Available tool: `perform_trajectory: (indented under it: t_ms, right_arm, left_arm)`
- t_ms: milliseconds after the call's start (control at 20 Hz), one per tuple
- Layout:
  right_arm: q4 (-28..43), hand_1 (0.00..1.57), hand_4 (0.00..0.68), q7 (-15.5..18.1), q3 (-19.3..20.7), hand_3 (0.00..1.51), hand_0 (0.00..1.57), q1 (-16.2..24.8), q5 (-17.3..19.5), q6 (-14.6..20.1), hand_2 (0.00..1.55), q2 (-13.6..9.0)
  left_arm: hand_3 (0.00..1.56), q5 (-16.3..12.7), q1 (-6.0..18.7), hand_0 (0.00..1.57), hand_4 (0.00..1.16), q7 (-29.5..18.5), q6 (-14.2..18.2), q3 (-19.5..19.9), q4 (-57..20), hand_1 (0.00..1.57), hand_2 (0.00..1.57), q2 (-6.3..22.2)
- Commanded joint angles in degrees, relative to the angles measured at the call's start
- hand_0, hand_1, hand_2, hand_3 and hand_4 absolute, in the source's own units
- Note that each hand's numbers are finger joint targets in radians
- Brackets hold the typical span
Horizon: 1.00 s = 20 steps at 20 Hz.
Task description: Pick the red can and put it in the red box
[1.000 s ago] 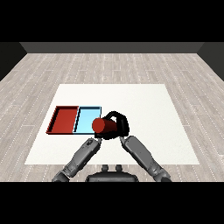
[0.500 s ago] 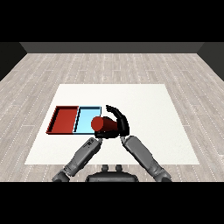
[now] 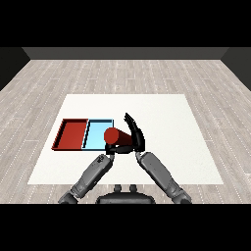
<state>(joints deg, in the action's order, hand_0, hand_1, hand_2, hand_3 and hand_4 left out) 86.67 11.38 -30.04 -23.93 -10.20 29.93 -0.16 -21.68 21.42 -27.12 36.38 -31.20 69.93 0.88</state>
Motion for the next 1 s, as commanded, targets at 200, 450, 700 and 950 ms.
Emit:
perform_trajectory:
  t_ms: [200, 450, 700, 950]
  right_arm:
    - [1.11, 0.0, 0.0, 3.75, 2.46, 0.0, 0.0, 4.45, -2.63, -4.49, 0.0, 0.14]
    - [12.7, 0.0, 0.0, -0.39, 7.69, 0.0, 0.0, 9.35, -3.28, -9.32, 0.0, -5.8]
    - [21.97, 0.0, 0.0, -3.51, 11.18, 0.0, 0.0, 16.14, -6.72, -12.09, 0.0, -9.68]
    - [23.45, 0.0, 0.0, 1.41, 16.14, 0.0, 0.0, 23.69, -9.4, -16.55, 0.0, -13.0]
  left_arm:
    - [1.47, 3.79, -2.27, 1.57, 1.13, -0.47, -1.26, 1.45, 1.5, 1.57, 1.57, -0.85]
    - [1.47, 5.47, -3.17, 1.57, 1.13, 1.83, -1.46, 4.56, 4.61, 1.57, 1.56, 1.59]
    - [1.48, 6.8, -1.78, 1.57, 1.13, 8.45, -0.7, 7.74, 10.18, 1.57, 1.57, 5.41]
    - [1.49, 5.97, 0.14, 1.57, 1.12, 5.46, -4.35, 15.37, 3.2, 1.57, 1.57, 9.09]
